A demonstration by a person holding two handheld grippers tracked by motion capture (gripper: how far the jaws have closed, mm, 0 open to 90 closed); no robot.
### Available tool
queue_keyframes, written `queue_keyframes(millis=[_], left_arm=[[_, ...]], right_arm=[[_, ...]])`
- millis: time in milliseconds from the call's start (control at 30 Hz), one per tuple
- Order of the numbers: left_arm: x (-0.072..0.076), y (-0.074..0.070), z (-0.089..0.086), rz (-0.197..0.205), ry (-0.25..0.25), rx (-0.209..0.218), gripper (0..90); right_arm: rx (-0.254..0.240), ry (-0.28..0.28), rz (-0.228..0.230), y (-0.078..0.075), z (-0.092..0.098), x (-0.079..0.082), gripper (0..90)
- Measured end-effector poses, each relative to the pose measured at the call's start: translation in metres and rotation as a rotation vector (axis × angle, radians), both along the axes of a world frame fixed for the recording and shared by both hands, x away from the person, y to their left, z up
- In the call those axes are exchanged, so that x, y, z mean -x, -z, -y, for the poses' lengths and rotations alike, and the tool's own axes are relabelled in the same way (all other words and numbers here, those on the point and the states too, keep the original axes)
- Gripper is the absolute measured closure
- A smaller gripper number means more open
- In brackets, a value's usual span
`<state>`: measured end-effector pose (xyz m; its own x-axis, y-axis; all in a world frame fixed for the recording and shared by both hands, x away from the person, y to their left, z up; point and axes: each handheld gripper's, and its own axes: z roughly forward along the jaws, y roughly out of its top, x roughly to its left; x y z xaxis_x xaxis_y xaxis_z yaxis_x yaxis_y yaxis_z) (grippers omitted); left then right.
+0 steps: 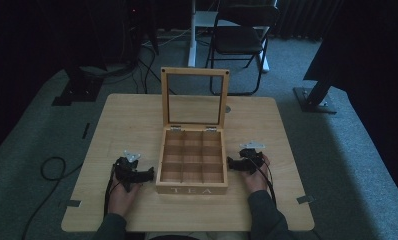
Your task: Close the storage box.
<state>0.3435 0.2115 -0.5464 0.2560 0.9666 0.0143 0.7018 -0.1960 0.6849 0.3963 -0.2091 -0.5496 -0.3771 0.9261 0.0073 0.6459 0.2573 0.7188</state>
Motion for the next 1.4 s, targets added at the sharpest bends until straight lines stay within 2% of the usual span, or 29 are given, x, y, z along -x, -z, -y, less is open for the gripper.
queue_keyframes(millis=[467, 533, 633, 667, 767, 1000, 1400], left_arm=[[0.000, 0.000, 0.000, 0.000, 0.000, 0.000, 1.6], [0.000, 0.000, 0.000, 0.000, 0.000, -0.001, 1.6], [0.000, 0.000, 0.000, 0.000, 0.000, 0.000, 1.6], [0.000, 0.000, 0.000, 0.000, 0.000, 0.000, 1.6], [0.000, 0.000, 0.000, 0.000, 0.000, 0.000, 1.6], [0.000, 0.000, 0.000, 0.000, 0.000, 0.000, 1.6], [-0.001, 0.000, 0.000, -0.002, 0.002, -0.002, 1.6]], right_arm=[[-0.002, -0.021, 0.006, 0.000, 0.001, 0.000, 14.6], [-0.003, -0.025, 0.006, -0.001, 0.002, 0.001, 19.6], [-0.004, -0.017, 0.004, -0.004, 0.003, 0.003, 32.3], [-0.005, -0.016, -0.001, -0.005, 0.004, 0.003, 36.8], [-0.036, -0.018, -0.014, -0.009, 0.005, 0.005, 41.3], [-0.079, -0.036, 0.027, -0.029, 0.002, 0.009, 45.6], [-0.061, -0.052, 0.073, -0.056, -0.009, 0.001, 46.0]])
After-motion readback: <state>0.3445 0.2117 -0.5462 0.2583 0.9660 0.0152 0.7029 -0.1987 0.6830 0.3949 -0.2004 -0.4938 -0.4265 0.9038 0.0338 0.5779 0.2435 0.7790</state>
